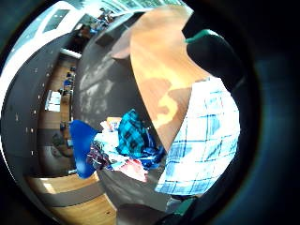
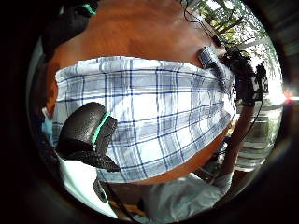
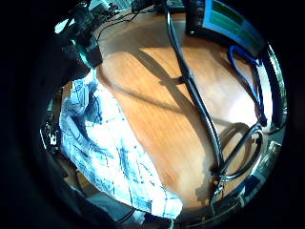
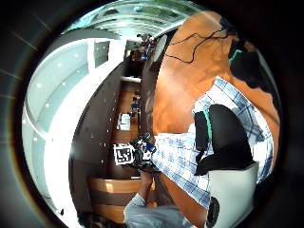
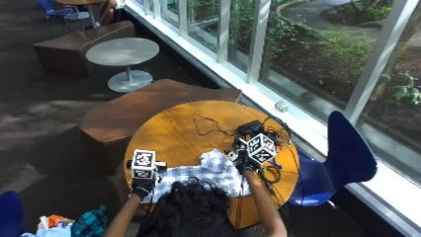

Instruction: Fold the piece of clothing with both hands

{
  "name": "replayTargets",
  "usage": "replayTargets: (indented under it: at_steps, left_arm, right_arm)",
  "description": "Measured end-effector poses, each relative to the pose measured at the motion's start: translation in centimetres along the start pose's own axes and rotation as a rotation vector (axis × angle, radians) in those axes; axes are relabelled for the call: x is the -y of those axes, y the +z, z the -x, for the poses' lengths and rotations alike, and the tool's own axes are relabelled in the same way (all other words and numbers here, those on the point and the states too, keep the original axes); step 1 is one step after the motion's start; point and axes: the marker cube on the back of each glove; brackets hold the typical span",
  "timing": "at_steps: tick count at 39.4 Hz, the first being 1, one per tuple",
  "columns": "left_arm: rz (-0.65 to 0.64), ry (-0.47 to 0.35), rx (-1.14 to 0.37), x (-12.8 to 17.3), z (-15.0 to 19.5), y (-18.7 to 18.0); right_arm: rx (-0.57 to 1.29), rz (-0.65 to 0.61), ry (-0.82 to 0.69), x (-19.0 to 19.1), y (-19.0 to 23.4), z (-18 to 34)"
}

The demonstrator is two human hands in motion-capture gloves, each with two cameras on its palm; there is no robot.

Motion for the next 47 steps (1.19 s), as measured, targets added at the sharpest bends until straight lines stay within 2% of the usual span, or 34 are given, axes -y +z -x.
replayTargets:
  at_steps: [4,7,9,14,19,24,31,34,37,41,44,47]
  left_arm:
    - [-0.151,0.027,0.001,-2.9,-0.3,0.1]
    - [-0.202,0.047,-0.049,-4.5,-0.6,0.9]
    - [-0.176,0.044,-0.075,-5.7,-0.6,1.5]
    - [0.0,0.035,-0.16,-7.5,-0.4,4.4]
    - [0.13,0.073,-0.254,-7.7,-0.6,6.7]
    - [0.145,0.079,-0.256,-7.4,-1.1,7.5]
    - [0.169,0.119,-0.241,-5.5,-4.4,7.2]
    - [0.182,0.162,-0.219,-4.3,-6.7,6.8]
    - [0.19,0.204,-0.192,-3.7,-8.7,5.9]
    - [0.194,0.245,-0.184,-2.7,-10.4,5.3]
    - [0.168,0.249,-0.227,-2.5,-10.2,4.5]
    - [0.09,0.204,-0.301,-2.7,-8.6,2.8]
  right_arm:
    - [-0.109,-0.081,0.084,-5.3,-2.7,-1.2]
    - [-0.195,-0.086,0.181,-9.4,-3.2,-2.3]
    - [-0.226,-0.076,0.233,-11.7,-2.7,-3.1]
    - [-0.296,-0.06,0.321,-15.4,0.7,-5.2]
    - [-0.367,-0.1,0.355,-15.9,3.0,-6.1]
    - [-0.462,-0.212,0.34,-15.4,3.6,-6.3]
    - [-0.549,-0.304,0.336,-14.2,0.8,-6.9]
    - [-0.457,-0.344,0.357,-13.3,-1.8,-7.6]
    - [-0.263,-0.381,0.361,-13.0,-4.6,-7.0]
    - [-0.026,-0.436,0.288,-12.8,-7.0,-4.3]
    - [-0.014,-0.467,0.189,-12.3,-6.9,-1.0]
    - [-0.056,-0.441,0.074,-11.6,-5.1,3.6]
